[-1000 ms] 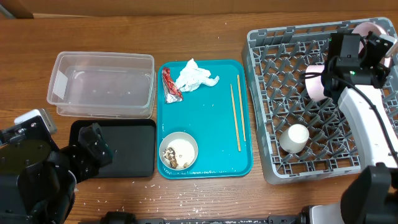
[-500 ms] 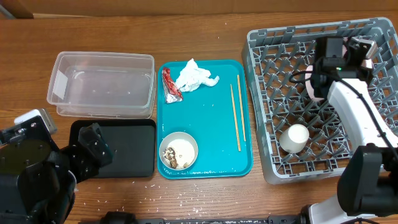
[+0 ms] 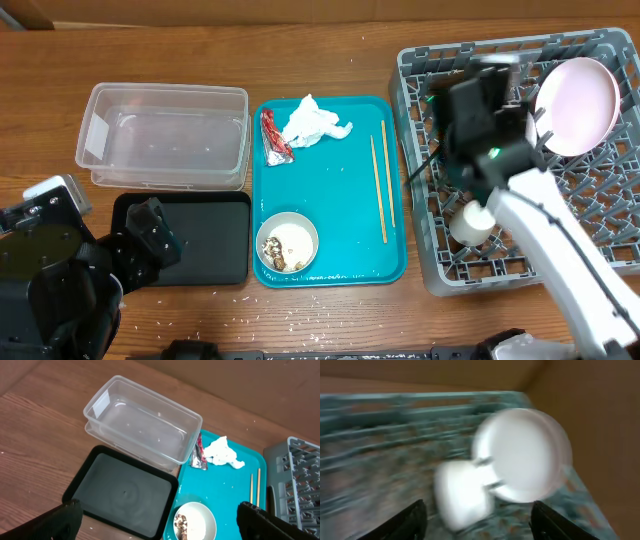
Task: Sort waste into correct bins and load items into the dishwasher
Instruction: 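Stand the white plate upright in the back of the rack, then grasp one wooden chopstick on the teal tray with the right gripper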
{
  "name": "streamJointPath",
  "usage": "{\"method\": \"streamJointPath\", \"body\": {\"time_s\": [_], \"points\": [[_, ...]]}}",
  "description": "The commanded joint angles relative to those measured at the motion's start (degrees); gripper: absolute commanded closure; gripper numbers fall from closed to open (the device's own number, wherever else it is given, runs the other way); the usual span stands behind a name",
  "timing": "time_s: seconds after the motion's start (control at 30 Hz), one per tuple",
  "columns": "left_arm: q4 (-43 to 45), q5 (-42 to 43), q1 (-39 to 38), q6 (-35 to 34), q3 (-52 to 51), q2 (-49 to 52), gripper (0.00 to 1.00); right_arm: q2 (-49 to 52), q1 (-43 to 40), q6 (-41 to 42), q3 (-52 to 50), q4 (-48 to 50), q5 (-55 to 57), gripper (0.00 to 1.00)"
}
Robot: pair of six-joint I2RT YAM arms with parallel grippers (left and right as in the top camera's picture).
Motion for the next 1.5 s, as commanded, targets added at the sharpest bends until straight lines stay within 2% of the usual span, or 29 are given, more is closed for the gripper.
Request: {"method": "streamJointPath", "body": {"time_s": [0.0,0.07,0.17,0.37,0.53,0.77,0.83,0.9,1.07,1.2,1.23,1.37,1.47], "points": [[-0.11,-1.01,-0.39,-0.15,0.13,0.07,0.0,-1.81,6.88,3.52,1.16,-2.69,-25.49,0.35],[-0.11,-1.01,-0.39,-0.15,0.13,0.07,0.0,-0.42,10.25,5.44,1.07,-4.52,-35.98,0.42],[-0.11,-1.01,-0.39,-0.15,0.13,0.07,0.0,3.21,13.46,5.53,1.05,-6.01,-42.47,0.42],[-0.11,-1.01,-0.39,-0.13,0.13,0.07,0.0,13.31,13.81,5.57,1.05,-7.61,-40.83,0.38],[-0.11,-1.01,-0.39,-0.15,0.13,0.07,0.0,21.62,10.84,4.33,1.07,-5.97,-43.34,0.49],[-0.11,-1.01,-0.39,-0.15,0.13,0.07,0.0,28.98,9.46,3.06,1.05,-3.17,-43.47,0.49],[-0.11,-1.01,-0.39,-0.15,0.13,0.07,0.0,29.53,9.38,2.91,1.07,-3.08,-43.5,0.53],[-0.11,-1.01,-0.39,-0.15,0.13,0.07,0.0,29.53,9.38,2.69,1.07,-3.06,-43.52,0.64],[-0.11,-1.01,-0.39,-0.15,0.13,0.07,0.0,29.83,9.38,1.84,1.05,-3.61,-43.56,0.65],[-0.11,-1.01,-0.39,-0.15,0.13,0.07,0.0,30.18,9.4,1.38,1.05,-3.78,-44.37,0.93],[-0.11,-1.01,-0.39,-0.15,0.13,0.07,0.0,30.14,9.4,1.36,1.11,-3.8,-44.37,0.96],[-0.11,-1.01,-0.39,-0.13,0.13,0.07,0.0,29.14,9.55,1.36,2.01,-5.6,-44.85,0.96],[-0.11,-0.98,-0.39,-0.15,0.13,0.07,0.0,25.2,9.55,1.55,6.1,-10.58,-44.98,0.96]]}}
